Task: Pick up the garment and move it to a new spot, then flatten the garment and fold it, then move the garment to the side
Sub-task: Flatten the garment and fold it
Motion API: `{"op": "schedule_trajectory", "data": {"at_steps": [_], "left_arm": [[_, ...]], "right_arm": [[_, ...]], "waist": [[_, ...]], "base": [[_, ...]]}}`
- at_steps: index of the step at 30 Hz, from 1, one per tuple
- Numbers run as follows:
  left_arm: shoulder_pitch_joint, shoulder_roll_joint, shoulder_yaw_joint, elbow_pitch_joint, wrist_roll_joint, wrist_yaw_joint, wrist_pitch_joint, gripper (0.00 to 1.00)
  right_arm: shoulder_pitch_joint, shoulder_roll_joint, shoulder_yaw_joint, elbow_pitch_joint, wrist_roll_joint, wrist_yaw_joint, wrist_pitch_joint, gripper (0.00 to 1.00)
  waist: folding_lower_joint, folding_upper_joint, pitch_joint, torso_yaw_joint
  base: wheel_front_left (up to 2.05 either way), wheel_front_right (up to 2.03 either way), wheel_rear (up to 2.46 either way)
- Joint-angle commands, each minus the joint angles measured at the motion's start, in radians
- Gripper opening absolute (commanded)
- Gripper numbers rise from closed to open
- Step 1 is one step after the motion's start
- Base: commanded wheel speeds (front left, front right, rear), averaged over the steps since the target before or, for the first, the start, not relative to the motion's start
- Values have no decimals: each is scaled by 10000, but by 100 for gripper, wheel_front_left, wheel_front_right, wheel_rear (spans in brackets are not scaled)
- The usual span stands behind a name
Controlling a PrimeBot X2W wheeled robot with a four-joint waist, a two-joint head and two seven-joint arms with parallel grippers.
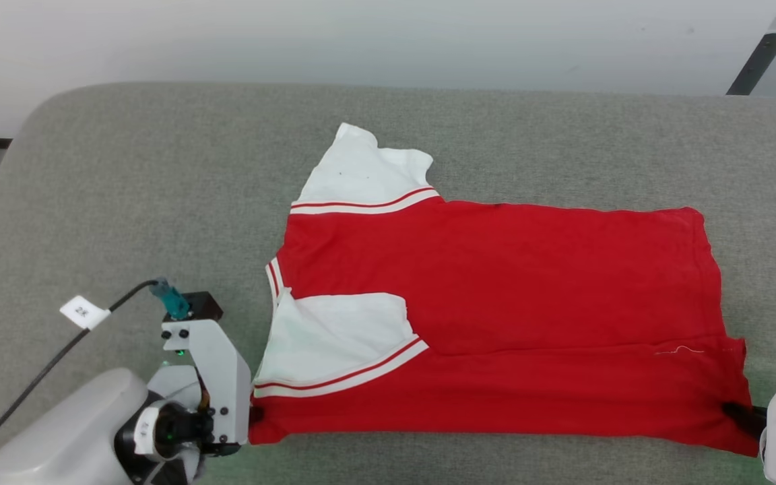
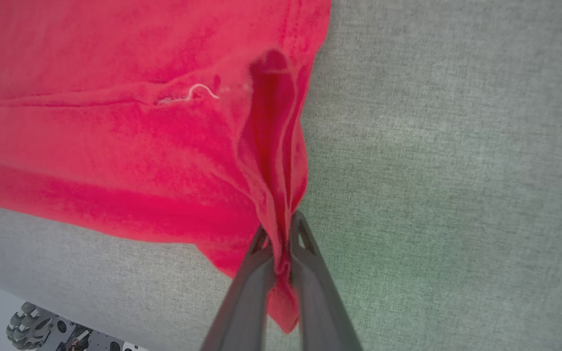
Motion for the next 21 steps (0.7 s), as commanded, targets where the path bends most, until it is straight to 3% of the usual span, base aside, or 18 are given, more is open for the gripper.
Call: {"op": "schedule_trajectory", "data": {"at_steps": [1, 4, 5, 9, 14, 16, 18, 20, 21], "left_arm": [[43, 109, 36, -47, 37, -60, 0, 5], [-20, 223, 50, -123, 84, -20, 53, 12], [-41, 272, 77, -163, 56, 22, 63, 6], [-210, 558, 174, -406, 133, 144, 147, 18], [-465, 906, 316, -824, 265, 348, 200, 45], [-608, 1010, 396, -991, 327, 375, 198, 50], [-744, 1128, 468, -1107, 426, 406, 148, 73], [-881, 1206, 536, -1195, 442, 460, 205, 79], [-966, 1269, 561, -1223, 473, 478, 228, 87]], "right_arm": [[75, 11, 20, -101, -112, -14, -33, 97], [113, 32, 5, -194, -156, -14, -33, 100], [139, 51, -14, -265, -172, -13, -37, 100], [247, 144, -127, -677, -257, -13, -194, 100], [416, 272, -207, -1435, -463, -13, -824, 100], [350, 304, -182, -1823, -645, -13, -1452, 100], [319, 303, -62, -2137, -846, -13, -2159, 100], [253, 300, 65, -2381, -993, -13, -2924, 100], [217, 280, 175, -2480, -1084, -13, -3298, 100]], "waist": [[0, 0, -44, -61], [0, 0, -93, -117], [0, 0, -118, -145], [0, 0, -185, -249], [0, 0, -239, -424], [0, 0, -244, -512], [0, 0, -233, -635], [0, 0, -205, -785], [0, 0, -181, -876]], "base": [[0, 0, 0], [0, 0, 0], [0, 0, 0], [0, 0, 0], [0, 0, 0], [0, 0, 0], [0, 0, 0], [0, 0, 0], [0, 0, 0]]}}
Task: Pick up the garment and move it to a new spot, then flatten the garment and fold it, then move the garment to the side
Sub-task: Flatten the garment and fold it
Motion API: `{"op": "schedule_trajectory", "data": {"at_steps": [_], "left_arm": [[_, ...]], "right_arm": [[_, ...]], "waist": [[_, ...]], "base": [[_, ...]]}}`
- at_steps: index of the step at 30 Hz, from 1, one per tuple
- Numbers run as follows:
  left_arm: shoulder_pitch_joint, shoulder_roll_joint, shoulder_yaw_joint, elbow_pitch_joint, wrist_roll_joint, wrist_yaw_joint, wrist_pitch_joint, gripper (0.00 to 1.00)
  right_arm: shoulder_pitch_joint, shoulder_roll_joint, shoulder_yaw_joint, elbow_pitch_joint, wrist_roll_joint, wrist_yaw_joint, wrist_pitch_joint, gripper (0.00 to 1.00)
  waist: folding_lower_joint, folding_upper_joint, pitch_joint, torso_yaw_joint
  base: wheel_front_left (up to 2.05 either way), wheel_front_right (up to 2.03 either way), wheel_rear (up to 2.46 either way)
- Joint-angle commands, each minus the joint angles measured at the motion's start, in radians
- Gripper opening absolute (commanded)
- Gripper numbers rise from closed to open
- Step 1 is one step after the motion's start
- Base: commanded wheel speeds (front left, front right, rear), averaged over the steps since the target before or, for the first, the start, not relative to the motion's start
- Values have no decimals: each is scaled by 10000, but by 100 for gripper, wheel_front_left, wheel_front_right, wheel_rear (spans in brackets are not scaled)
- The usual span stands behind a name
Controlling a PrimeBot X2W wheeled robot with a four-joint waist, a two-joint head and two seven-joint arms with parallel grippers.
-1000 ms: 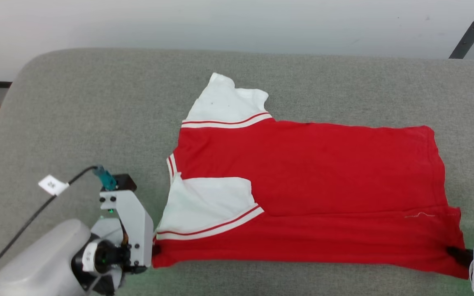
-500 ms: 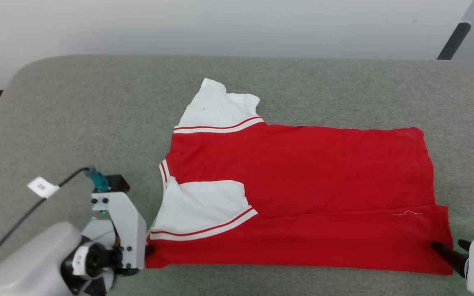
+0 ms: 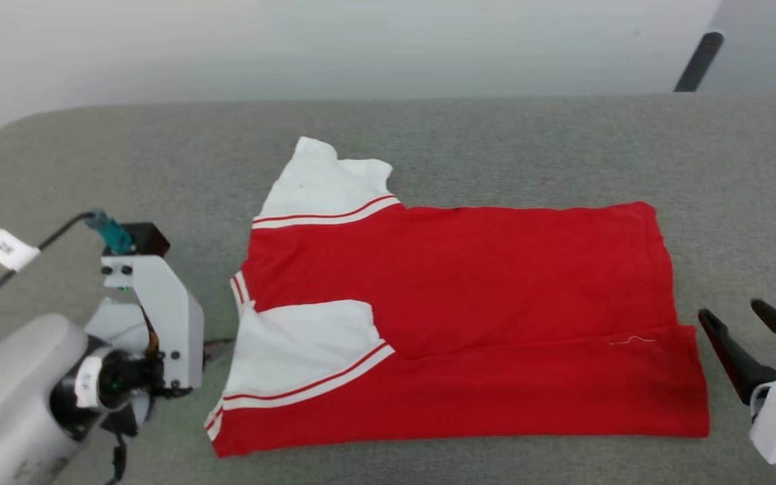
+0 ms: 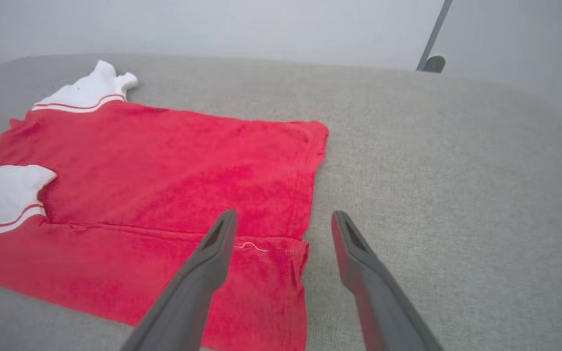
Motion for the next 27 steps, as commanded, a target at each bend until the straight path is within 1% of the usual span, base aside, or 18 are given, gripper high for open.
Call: {"op": "schedule_trajectory", "data": {"at_steps": [1, 2, 5, 6, 9, 12, 14, 20, 24, 27], "left_arm": [[-167, 86, 42, -53, 121, 68, 40, 95], [-230, 126, 71, -82, 114, 103, 74, 99], [-523, 311, 71, -212, 282, 140, 222, 100], [-675, 327, 74, -230, 379, 108, 222, 100], [-1178, 234, 181, -121, 701, -177, 5, 100], [-1811, 100, 292, 295, 1151, -526, -452, 100], [-2277, -40, 370, 677, 1503, -871, -891, 100], [-3463, -569, 610, 2259, 2279, -1779, -2273, 100], [-4218, -847, 632, 3379, 2587, -2255, -2644, 100], [-4731, -985, 634, 4206, 2618, -2535, -2547, 100]], "right_arm": [[-122, -33, 162, -110, -114, -11, -446, 100], [-152, -31, 243, -140, -190, -11, -785, 100], [-290, -112, 556, -314, -415, -11, -1725, 100], [-358, -176, 640, -384, -521, -11, -2033, 100], [-490, -218, 857, -495, -783, -11, -2918, 100], [-660, -206, 1068, -542, -995, -11, -3623, 100], [-815, -165, 1211, -552, -1057, -11, -3995, 100], [-1054, 44, 1499, -446, -1064, -11, -4517, 100], [-1265, 111, 1620, -388, -994, -11, -4680, 100], [-1434, 143, 1783, -394, -926, -11, -4845, 100]], "waist": [[0, 0, 72, -247], [0, 0, 105, -338], [0, 0, 244, -591], [0, 0, 306, -655], [0, 0, 497, -879], [0, 0, 692, -1119], [0, 0, 853, -1308], [0, 0, 1424, -1841], [0, 0, 1906, -2177], [0, 0, 2311, -2430]], "base": [[0, 0, 0], [0, 0, 0], [0, 0, 0], [0, 0, 0], [0, 0, 0], [0, 0, 0], [0, 0, 0], [0, 0, 0], [0, 0, 0], [0, 0, 0]]}}
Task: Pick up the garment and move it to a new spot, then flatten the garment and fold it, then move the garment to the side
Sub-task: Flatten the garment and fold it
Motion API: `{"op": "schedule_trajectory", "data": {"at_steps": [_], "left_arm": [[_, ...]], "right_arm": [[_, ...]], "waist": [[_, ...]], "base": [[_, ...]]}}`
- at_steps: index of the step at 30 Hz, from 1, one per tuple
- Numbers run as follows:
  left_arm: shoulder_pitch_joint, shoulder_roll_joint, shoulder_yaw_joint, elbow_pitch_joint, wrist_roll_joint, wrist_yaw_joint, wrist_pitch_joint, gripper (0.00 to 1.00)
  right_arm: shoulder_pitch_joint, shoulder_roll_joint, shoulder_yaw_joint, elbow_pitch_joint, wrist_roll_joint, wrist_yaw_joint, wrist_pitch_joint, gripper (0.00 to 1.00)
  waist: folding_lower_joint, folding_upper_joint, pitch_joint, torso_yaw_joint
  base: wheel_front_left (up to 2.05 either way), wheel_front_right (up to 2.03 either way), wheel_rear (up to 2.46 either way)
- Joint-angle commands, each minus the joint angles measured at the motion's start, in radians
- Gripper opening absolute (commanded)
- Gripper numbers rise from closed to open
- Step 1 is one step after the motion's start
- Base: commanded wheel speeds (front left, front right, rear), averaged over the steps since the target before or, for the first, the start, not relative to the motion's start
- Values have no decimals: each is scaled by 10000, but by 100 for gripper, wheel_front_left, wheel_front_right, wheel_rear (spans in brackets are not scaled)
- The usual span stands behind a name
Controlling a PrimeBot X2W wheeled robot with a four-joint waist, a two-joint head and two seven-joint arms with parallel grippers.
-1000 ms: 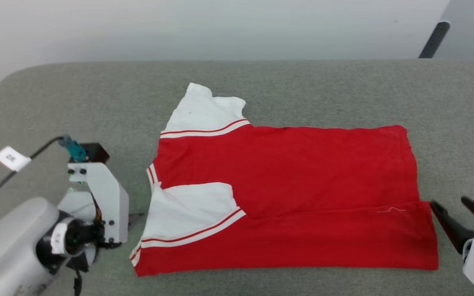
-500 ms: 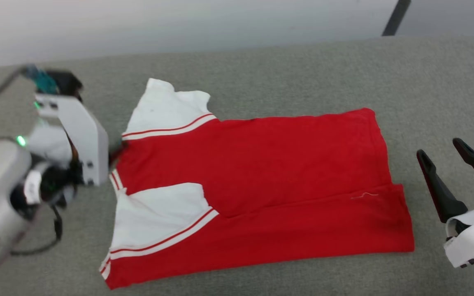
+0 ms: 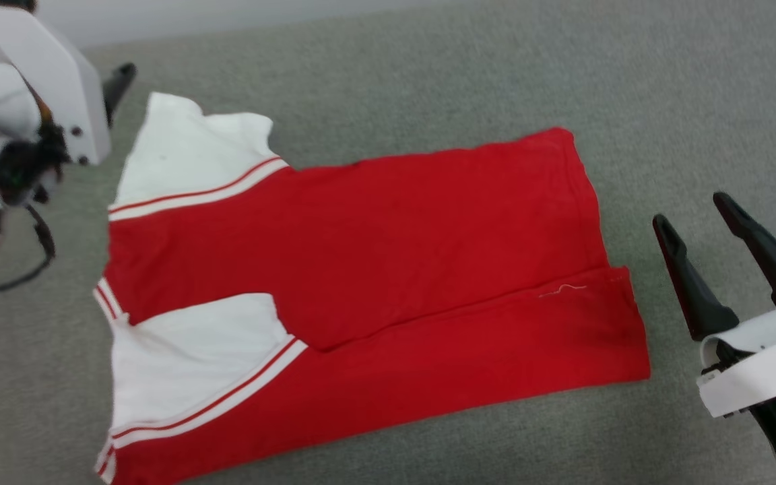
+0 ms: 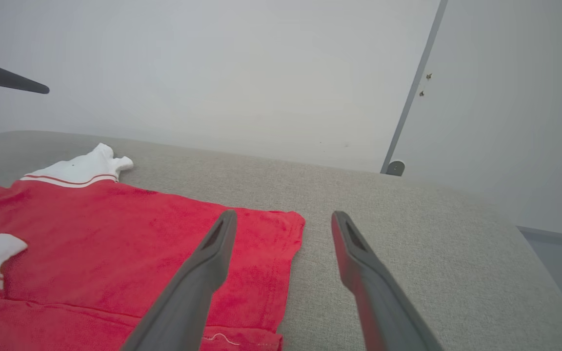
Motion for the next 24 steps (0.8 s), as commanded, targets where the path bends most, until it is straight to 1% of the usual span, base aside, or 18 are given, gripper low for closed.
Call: {"op": "schedule_trajectory", "data": {"at_steps": [1, 4, 6, 7, 10, 13, 19, 20, 22, 24], "left_arm": [[-291, -77, -6, 380, 1, -153, 129, 100], [-753, -182, -87, 1046, -20, -350, 567, 100], [-984, -195, -139, 1480, -56, -400, 911, 100], [-1092, -219, -218, 1645, -19, -504, 1091, 100], [-1448, -305, -292, 2158, -67, -547, 1612, 100], [-1710, -338, -434, 2575, -10, -480, 2162, 100], [-2141, -338, -663, 3205, 205, -381, 2740, 100], [-2137, -363, -672, 3326, 185, -335, 2809, 96], [-1982, -495, -676, 3543, 35, -299, 3018, 82], [-1833, -635, -666, 3749, -140, -238, 3235, 45]], "right_arm": [[-216, 61, 90, 27, 82, -11, -87, 100], [-385, 98, 222, 99, 115, -11, -218, 100], [-495, 140, 339, 164, 125, -11, -264, 100], [-548, 145, 363, 191, 130, -11, -326, 100], [-601, 168, 458, 251, 204, -11, -399, 100], [-734, 149, 534, 263, 249, -11, -421, 100], [-893, 126, 682, 320, 414, -11, -540, 100], [-919, 107, 710, 335, 413, -11, -546, 100], [-956, 106, 721, 352, 444, -11, -569, 100], [-957, 88, 729, 369, 473, -11, -567, 100]], "waist": [[0, 0, 729, -591], [0, 0, 1085, -784], [0, 0, 1277, -916], [0, 0, 1352, -957], [0, 0, 1550, -1060], [0, 0, 1738, -1157], [0, 0, 2044, -1290], [0, 0, 2076, -1306], [0, 0, 2114, -1317], [0, 0, 2130, -1315]], "base": [[0, 0, 0], [0, 0, 0], [0, 0, 0], [0, 0, 0], [0, 0, 0], [0, 0, 0], [0, 0, 0], [0, 0, 0], [0, 0, 0], [0, 0, 0]]}}
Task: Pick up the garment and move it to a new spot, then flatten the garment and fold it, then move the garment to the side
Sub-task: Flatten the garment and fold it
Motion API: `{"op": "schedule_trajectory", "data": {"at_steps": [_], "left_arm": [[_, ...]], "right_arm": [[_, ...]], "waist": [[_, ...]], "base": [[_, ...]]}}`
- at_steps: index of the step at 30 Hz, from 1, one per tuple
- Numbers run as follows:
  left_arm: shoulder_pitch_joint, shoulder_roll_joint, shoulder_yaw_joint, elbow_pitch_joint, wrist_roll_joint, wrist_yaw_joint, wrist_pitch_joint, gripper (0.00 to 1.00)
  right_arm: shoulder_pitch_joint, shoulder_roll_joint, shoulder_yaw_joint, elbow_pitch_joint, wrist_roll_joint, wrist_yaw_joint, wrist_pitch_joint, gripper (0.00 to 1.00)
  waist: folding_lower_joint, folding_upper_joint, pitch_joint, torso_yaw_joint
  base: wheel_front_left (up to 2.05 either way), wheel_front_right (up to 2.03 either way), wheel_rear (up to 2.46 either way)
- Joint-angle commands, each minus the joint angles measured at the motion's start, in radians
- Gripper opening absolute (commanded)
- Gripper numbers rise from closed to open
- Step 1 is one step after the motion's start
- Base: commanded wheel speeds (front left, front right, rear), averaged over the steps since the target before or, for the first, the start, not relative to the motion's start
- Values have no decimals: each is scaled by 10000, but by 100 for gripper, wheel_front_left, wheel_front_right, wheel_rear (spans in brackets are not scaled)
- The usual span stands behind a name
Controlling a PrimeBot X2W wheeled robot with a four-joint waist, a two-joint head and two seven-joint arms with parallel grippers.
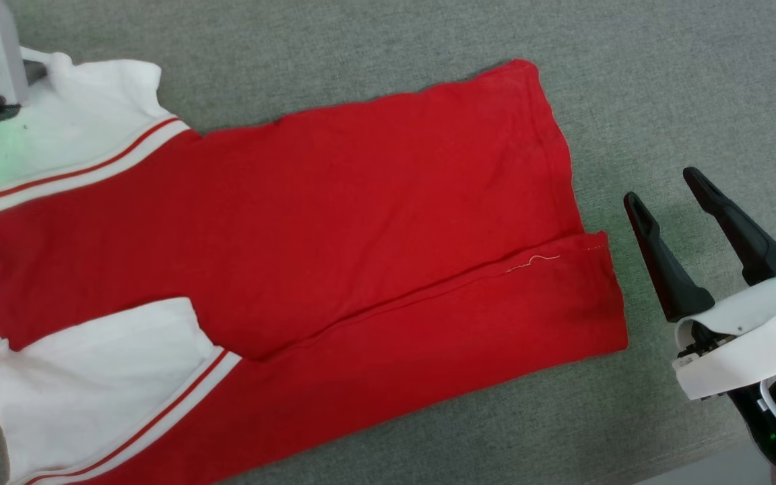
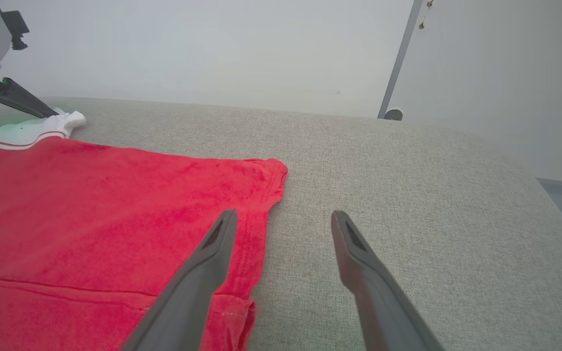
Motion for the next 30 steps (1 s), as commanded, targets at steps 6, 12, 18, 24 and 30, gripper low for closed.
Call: {"op": "schedule_trajectory", "data": {"at_steps": [6, 12, 18, 24, 30], "left_arm": [[629, -633, -90, 402, -500, 60, 651, 0], [372, -815, -68, 422, -428, -34, 346, 0], [166, -1042, 18, 555, -462, -140, -13, 0], [-44, -1346, 29, 837, -496, -319, -204, 0], [-209, -1619, -18, 1129, -461, -481, -342, 0]], "right_arm": [[-286, -25, -68, -24, 81, -11, 197, 100], [-634, -58, 12, -153, 292, -11, 726, 100], [-1668, -122, 149, 167, 722, -11, 2185, 100], [-3523, -103, 469, 1575, 1136, -9, 3835, 100], [-5251, 19, 960, 3420, 1533, -11, 4849, 100]], "waist": [[0, 0, 9, 90], [0, 0, -77, 209], [0, 0, -161, 307], [0, 0, -105, 458], [0, 0, -5, 616]], "base": [[0, 0, 0], [0, 0, 0], [0, 0, 0], [0, 0, 0], [0, 0, 0]]}}
